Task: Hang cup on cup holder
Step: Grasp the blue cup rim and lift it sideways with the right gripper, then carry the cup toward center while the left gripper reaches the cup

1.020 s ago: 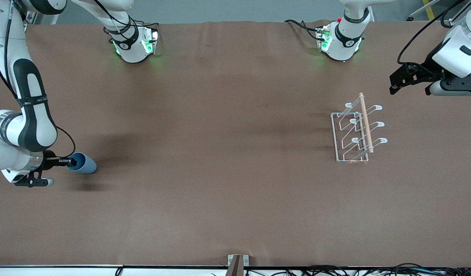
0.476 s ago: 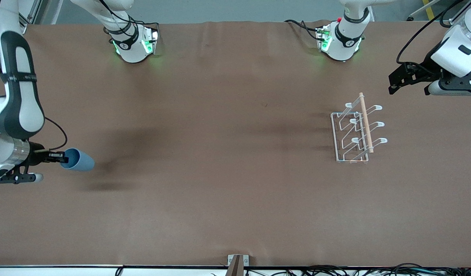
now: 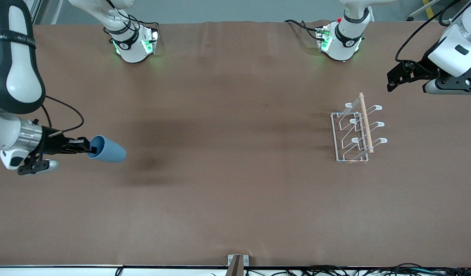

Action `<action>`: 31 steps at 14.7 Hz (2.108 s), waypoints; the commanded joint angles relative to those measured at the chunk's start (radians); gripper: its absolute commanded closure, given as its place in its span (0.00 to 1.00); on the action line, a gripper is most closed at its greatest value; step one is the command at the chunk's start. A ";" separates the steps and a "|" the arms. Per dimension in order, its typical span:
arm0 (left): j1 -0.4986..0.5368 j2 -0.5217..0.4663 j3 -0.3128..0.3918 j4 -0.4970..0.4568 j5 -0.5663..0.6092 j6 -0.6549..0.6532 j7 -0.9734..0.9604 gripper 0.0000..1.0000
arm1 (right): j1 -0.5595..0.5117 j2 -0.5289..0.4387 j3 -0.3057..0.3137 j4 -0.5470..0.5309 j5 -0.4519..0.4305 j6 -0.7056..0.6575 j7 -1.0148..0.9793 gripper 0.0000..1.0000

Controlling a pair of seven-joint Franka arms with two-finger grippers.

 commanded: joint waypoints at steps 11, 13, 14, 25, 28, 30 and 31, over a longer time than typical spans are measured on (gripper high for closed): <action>-0.283 0.060 -0.186 0.128 -0.084 0.092 0.005 0.00 | 0.210 -0.017 -0.005 -0.032 0.585 -0.040 0.004 1.00; -0.352 0.111 -0.213 0.155 -0.084 0.130 0.022 0.00 | 0.239 -0.010 -0.005 -0.029 0.671 -0.038 0.004 1.00; -0.383 0.144 -0.222 0.179 -0.084 0.135 0.038 0.00 | 0.246 -0.004 -0.005 -0.029 0.722 -0.038 0.005 1.00; -0.460 0.298 -0.223 0.236 -0.075 0.457 0.475 0.00 | 0.334 0.042 -0.005 -0.027 0.837 -0.170 0.005 0.99; -0.469 0.327 -0.223 0.233 -0.071 0.474 0.516 0.00 | 0.334 0.041 -0.005 -0.023 0.837 -0.187 0.004 0.99; -0.486 0.346 -0.223 0.233 -0.040 0.477 0.522 0.00 | 0.334 0.041 -0.004 -0.018 0.839 -0.187 0.004 0.99; -0.503 0.356 -0.223 0.233 -0.026 0.479 0.522 0.00 | 0.335 0.041 -0.004 -0.013 0.842 -0.186 0.004 0.99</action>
